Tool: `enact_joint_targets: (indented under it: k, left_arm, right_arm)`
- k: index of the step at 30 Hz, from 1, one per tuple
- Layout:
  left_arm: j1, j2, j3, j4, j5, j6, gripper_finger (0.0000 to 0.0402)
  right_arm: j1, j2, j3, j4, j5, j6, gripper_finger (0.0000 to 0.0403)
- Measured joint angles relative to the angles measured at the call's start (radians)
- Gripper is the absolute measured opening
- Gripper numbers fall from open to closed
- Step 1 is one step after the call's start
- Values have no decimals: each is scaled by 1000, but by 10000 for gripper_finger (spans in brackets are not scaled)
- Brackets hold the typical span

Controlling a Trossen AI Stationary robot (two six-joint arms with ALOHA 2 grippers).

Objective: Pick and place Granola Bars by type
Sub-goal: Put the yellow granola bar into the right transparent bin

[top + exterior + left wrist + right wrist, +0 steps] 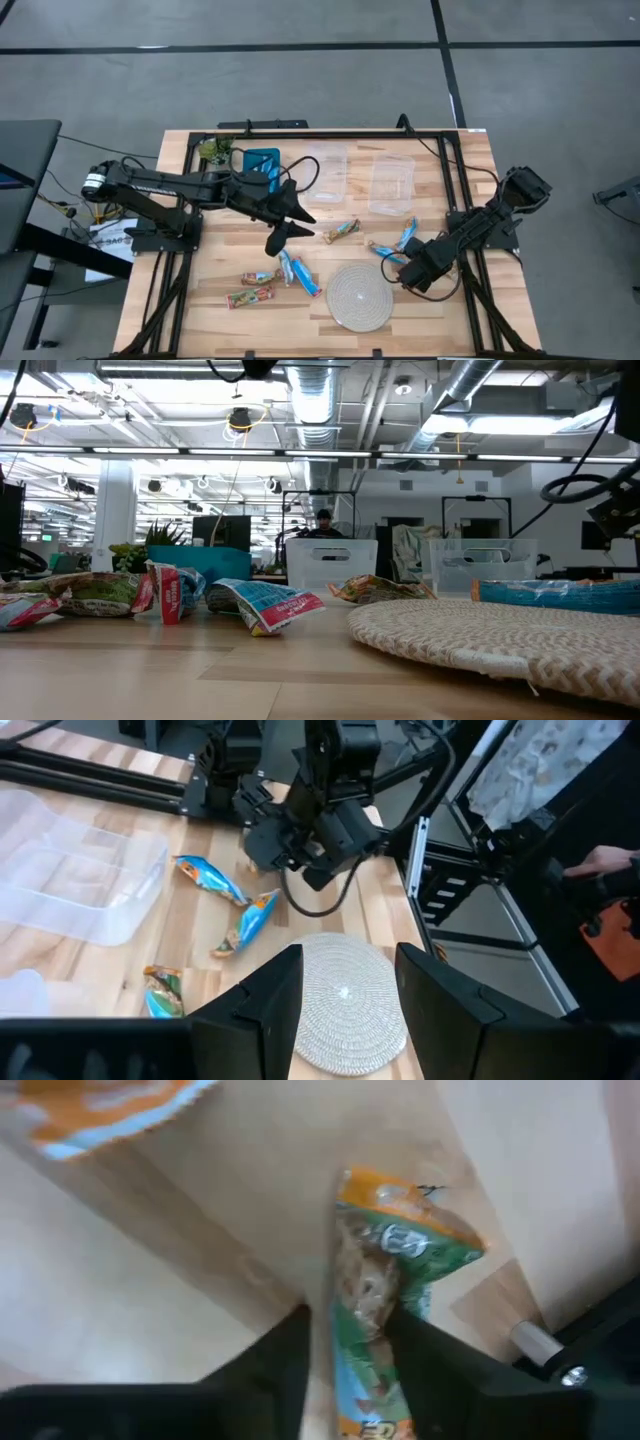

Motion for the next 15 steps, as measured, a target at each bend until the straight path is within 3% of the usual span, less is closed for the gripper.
enact_joint_targets:
  k: [7, 15]
  left_arm:
    - [-23, 0, 0, 0, -52, -11, 152]
    - [-26, 0, 0, -2, -100, -26, 152]
  right_arm:
    - [-9, 2, 1, -27, 11, 17, 13]
    - [-95, -111, 95, -6, 122, 16, 16]
